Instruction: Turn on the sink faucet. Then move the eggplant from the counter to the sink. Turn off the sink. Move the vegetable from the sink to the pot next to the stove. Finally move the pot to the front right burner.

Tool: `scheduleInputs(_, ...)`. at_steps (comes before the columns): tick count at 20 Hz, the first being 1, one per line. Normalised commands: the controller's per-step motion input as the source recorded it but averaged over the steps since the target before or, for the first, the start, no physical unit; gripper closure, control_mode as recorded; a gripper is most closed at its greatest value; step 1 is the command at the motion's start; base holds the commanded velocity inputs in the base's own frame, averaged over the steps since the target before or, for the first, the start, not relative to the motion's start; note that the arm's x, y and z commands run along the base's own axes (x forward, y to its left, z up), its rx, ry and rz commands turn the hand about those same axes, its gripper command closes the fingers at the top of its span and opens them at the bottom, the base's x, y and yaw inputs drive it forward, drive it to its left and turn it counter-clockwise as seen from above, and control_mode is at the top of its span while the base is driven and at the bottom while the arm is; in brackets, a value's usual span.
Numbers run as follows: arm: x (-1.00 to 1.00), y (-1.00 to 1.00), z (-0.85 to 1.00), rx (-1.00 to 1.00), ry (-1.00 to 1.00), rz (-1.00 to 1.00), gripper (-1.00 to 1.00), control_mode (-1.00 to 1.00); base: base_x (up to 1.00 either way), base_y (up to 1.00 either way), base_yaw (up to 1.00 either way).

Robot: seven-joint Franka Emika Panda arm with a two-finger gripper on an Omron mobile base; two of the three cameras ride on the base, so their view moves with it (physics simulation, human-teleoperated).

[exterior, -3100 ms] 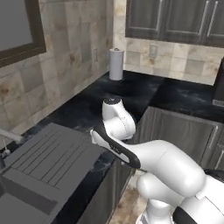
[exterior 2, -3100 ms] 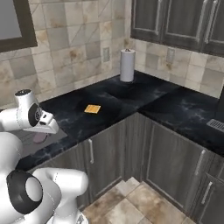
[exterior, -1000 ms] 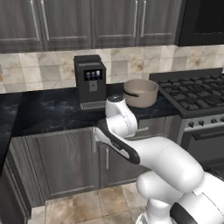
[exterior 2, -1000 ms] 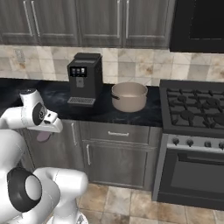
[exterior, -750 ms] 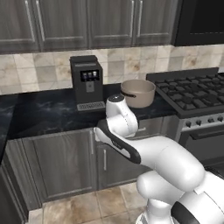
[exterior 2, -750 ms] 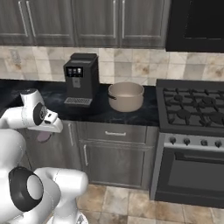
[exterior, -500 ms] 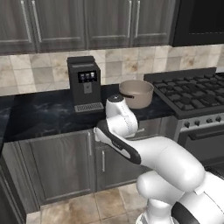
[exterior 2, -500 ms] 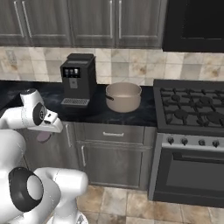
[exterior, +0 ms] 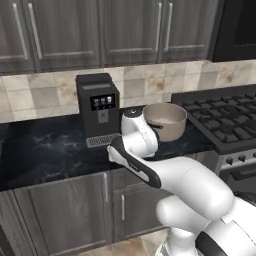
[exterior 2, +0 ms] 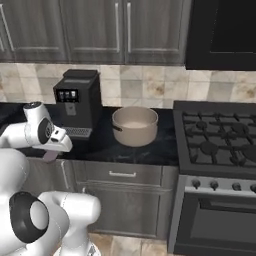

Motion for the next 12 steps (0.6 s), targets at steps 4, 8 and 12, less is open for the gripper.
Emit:
scheduleInputs(4, 0.00, 0.00, 0.00, 0.00, 0.00, 0.00, 1.00, 1.00, 0.32, -0.77, 0.00)
scheduleInputs(8, 0.00, 0.00, 0.00, 0.00, 0.00, 0.00, 1.00, 1.00, 0.24, -0.83, 0.00)
scheduleInputs(12, 0.00, 0.00, 0.00, 0.00, 0.00, 0.00, 1.00, 1.00, 0.23, -0.78, 0.00)
